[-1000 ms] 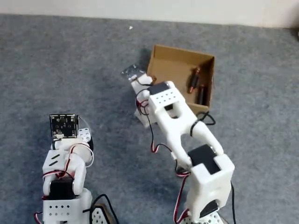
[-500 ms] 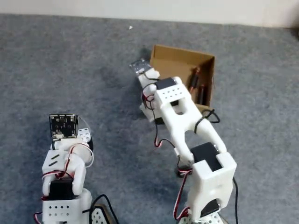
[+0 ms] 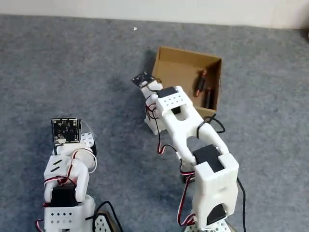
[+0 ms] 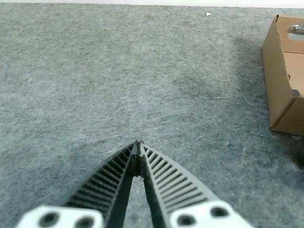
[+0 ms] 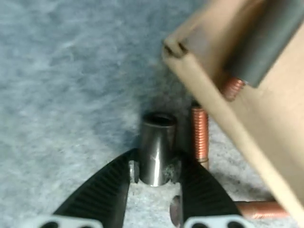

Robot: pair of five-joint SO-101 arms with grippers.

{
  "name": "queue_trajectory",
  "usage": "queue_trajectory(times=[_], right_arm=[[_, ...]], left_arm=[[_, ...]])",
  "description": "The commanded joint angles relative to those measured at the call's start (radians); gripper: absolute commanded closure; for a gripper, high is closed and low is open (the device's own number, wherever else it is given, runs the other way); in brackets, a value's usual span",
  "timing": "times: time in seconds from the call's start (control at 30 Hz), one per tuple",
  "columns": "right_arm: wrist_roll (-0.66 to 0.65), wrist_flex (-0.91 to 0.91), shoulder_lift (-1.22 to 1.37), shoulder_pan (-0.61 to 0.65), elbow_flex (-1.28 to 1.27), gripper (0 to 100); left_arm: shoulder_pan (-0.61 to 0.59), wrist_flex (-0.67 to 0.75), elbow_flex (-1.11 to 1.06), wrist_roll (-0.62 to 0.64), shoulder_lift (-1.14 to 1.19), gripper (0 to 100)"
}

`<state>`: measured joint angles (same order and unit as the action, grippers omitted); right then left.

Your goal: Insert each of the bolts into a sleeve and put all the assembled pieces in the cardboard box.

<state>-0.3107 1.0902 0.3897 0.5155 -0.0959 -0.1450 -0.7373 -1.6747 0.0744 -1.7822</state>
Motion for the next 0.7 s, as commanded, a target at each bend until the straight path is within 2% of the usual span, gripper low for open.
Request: queue_trajectory(times=[0.0,0.13,0.2,0.33,0.47,0.67], right_arm=[[-0.006,-0.019,-0.001,0.025,0.002,93.3],[-0.006,-0.073,0.001,0.028,-0.002,93.8],[-0.006,-0.087,0.001,0.030,-0.004,98.1],[-0.006,0.018,-0.050,0.038,0.002,99.5],[0.000,0.061,-0.252,0.031,-0.030,99.4],[0.002,0.059,-0.628,0.012,-0.242,99.4]], left_arm=[[-0.015,-0.003,-0.022,-0.017,-0.007,99],[-0.015,-0.003,-0.022,-0.017,-0.007,99],[-0.015,-0.003,-0.022,-0.017,-0.007,99],[-0.015,-0.003,-0.022,-0.017,-0.007,99],[-0.013,-0.003,-0.022,-0.017,-0.007,98],[-0.008,-0.003,-0.018,-0.017,-0.007,98]])
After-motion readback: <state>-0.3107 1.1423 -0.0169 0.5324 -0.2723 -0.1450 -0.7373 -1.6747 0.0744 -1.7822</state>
